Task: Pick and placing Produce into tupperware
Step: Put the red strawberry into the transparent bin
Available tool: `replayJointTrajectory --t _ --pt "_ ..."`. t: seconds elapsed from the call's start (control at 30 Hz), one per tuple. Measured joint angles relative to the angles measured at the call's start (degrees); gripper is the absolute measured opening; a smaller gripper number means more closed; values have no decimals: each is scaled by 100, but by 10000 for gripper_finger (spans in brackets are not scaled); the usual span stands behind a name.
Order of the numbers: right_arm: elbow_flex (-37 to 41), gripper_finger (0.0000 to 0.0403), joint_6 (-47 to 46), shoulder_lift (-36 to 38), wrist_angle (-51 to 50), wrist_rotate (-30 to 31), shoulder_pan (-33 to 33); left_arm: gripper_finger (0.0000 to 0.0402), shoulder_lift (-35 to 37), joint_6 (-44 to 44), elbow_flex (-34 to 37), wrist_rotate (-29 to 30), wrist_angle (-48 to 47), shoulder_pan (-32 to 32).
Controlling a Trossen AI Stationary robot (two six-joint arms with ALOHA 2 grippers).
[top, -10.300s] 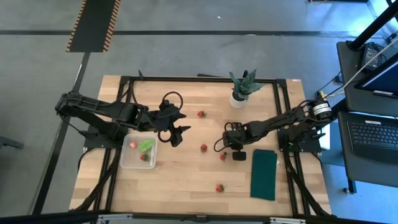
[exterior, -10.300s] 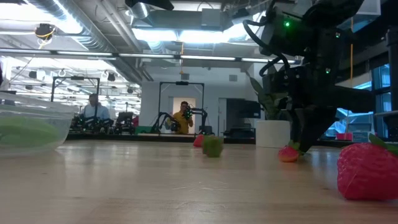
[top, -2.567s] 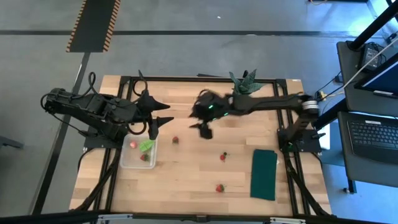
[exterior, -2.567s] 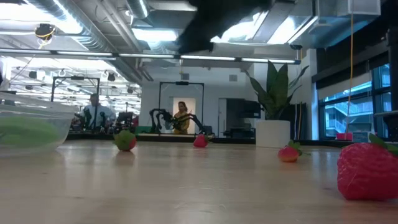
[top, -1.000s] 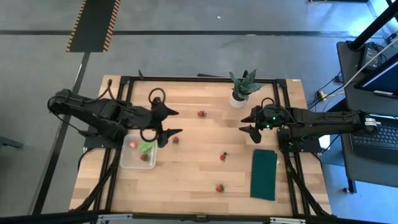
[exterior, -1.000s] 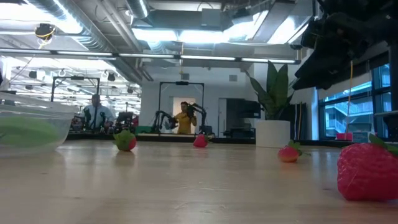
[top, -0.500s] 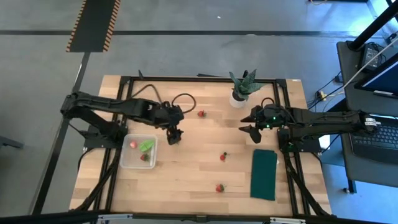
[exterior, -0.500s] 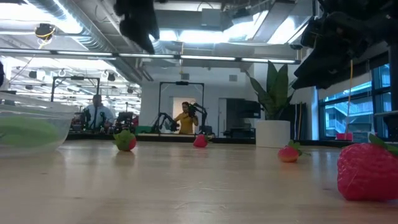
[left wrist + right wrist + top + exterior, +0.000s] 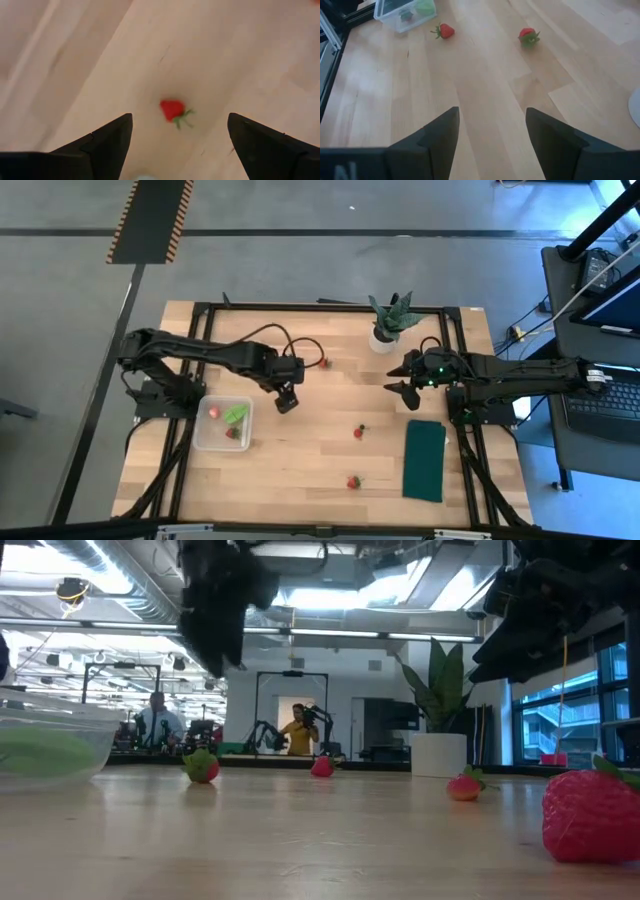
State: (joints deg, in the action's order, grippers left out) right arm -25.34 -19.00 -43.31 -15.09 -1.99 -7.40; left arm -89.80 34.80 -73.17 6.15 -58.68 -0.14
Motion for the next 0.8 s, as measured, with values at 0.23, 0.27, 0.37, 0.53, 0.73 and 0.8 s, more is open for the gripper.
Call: replayJointTrajectory --t 0.23,0.27,0.37,0.53,0.73,0.8 --pt "-4 232 6 0 205 -3 0 303 -532 1836 0 -29 -348 131" --pt "-4 232 5 0 237 -3 0 303 -607 1976 0 -55 -301 128" --pt "-4 232 2 -2 372 -21 0 303 -856 2214 0 -249 -293 124" --pt "-7 232 2 -2 509 -21 2 303 -1241 2346 0 -424 -324 126" --pt "-7 232 2 -2 505 -21 2 303 -1423 2306 2 -648 -77 173" --pt "-7 232 2 -2 507 -21 2 303 -1412 2254 2 -624 52 188"
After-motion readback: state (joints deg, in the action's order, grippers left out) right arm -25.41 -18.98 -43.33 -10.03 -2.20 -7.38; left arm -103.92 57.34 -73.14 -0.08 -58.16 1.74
